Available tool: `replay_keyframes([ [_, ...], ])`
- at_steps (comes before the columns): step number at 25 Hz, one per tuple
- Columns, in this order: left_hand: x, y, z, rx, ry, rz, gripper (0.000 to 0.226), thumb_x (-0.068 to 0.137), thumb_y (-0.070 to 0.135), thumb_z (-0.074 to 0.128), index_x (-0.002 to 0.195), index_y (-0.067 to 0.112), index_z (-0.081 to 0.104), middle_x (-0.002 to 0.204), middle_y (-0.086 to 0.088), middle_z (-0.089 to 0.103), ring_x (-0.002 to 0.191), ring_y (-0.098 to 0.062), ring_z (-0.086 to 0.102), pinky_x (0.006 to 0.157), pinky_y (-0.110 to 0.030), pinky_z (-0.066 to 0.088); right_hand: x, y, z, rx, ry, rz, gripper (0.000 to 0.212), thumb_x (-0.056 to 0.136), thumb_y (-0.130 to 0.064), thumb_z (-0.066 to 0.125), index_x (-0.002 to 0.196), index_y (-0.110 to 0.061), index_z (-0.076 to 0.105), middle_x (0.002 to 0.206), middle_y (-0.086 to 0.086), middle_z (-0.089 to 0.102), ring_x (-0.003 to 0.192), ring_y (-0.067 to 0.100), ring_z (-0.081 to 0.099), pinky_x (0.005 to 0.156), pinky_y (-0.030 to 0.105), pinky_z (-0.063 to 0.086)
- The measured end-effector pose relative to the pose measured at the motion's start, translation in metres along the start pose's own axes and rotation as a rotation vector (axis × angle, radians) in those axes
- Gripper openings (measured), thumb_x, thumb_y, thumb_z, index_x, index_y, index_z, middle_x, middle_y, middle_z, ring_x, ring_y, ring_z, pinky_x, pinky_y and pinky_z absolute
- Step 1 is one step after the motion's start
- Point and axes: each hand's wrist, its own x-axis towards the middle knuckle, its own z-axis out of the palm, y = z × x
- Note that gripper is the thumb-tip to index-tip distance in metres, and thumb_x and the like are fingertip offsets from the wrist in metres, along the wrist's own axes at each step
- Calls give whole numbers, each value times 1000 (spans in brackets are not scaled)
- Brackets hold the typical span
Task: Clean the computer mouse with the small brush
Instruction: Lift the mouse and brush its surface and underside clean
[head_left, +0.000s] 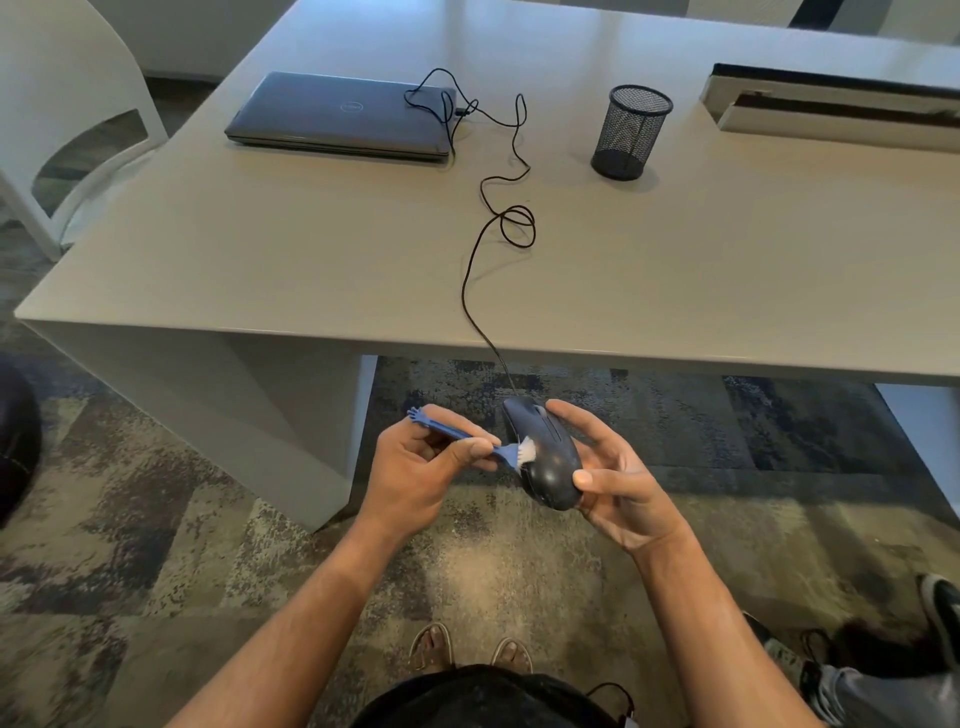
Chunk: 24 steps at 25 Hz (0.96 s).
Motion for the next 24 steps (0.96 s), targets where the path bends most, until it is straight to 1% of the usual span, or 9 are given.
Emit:
replay_keyframes([
  [2, -9, 0, 0, -33, -53, -12, 11, 83, 8, 77, 85, 19, 78, 85, -9, 78, 73, -22, 76, 67, -26, 62, 0, 0, 0, -12, 15, -1, 78, 65, 6, 67, 141, -7, 52, 132, 23, 61, 103, 34, 70, 84, 43, 61],
  [4, -17, -2, 2, -48, -105, -27, 5, 82, 14, 80, 86, 16, 77, 85, -11, 78, 75, -25, 76, 67, -29, 62, 1, -1, 0, -21, 28, -1, 80, 64, 5, 68, 141, -7, 50, 135, 23, 59, 104, 34, 69, 84, 43, 59],
  [7, -20, 1, 4, -66, -118, -33, 9, 81, 21, 80, 87, 15, 77, 86, -12, 78, 77, -26, 76, 67, -29, 62, 1, -1, 1, -1, 15, 3, 79, 65, 6, 67, 142, -7, 50, 136, 21, 59, 106, 33, 68, 83, 42, 61],
  [11, -6, 11, -5, -30, 35, 9, 14, 77, 37, 81, 85, 26, 79, 86, -6, 79, 75, -22, 77, 67, -26, 62, 0, 0, 1, -9, -16, 17, 79, 66, 7, 66, 143, -8, 49, 137, 22, 58, 107, 34, 68, 86, 44, 59],
  [14, 10, 13, -13, 32, 153, 34, 13, 75, 35, 80, 83, 25, 78, 85, -7, 78, 76, -23, 77, 69, -27, 62, -1, 1, 1, -56, -45, 14, 78, 67, 8, 68, 141, -10, 52, 138, 22, 57, 109, 34, 66, 88, 44, 58],
  [16, 19, 14, -16, 79, 173, 38, 14, 74, 38, 80, 83, 27, 77, 85, -6, 78, 77, -23, 77, 70, -27, 62, -2, 3, 2, -119, -59, -3, 76, 67, 9, 70, 139, -12, 54, 137, 21, 58, 108, 33, 66, 89, 42, 58],
  [20, 24, 10, -19, 202, 127, 32, 19, 77, 42, 79, 85, 26, 76, 85, -5, 78, 77, -22, 76, 71, -27, 62, -2, 6, 3, -202, -49, -28, 77, 67, 10, 74, 138, -13, 55, 136, 17, 59, 107, 31, 68, 85, 38, 58],
  [22, 20, 7, -17, 292, 87, 36, 22, 80, 41, 77, 88, 22, 74, 86, -2, 77, 78, -21, 76, 73, -33, 63, -3, 5, 2, -210, -15, -40, 77, 66, 10, 75, 137, -13, 56, 137, 16, 59, 104, 31, 69, 82, 38, 59],
  [24, 11, 5, -14, 366, 24, 63, 21, 83, 42, 76, 92, 23, 74, 89, 3, 78, 81, -18, 76, 75, -36, 63, -4, 6, 1, -226, 11, -45, 78, 65, 10, 77, 137, -13, 56, 137, 17, 59, 101, 32, 70, 81, 39, 60],
])
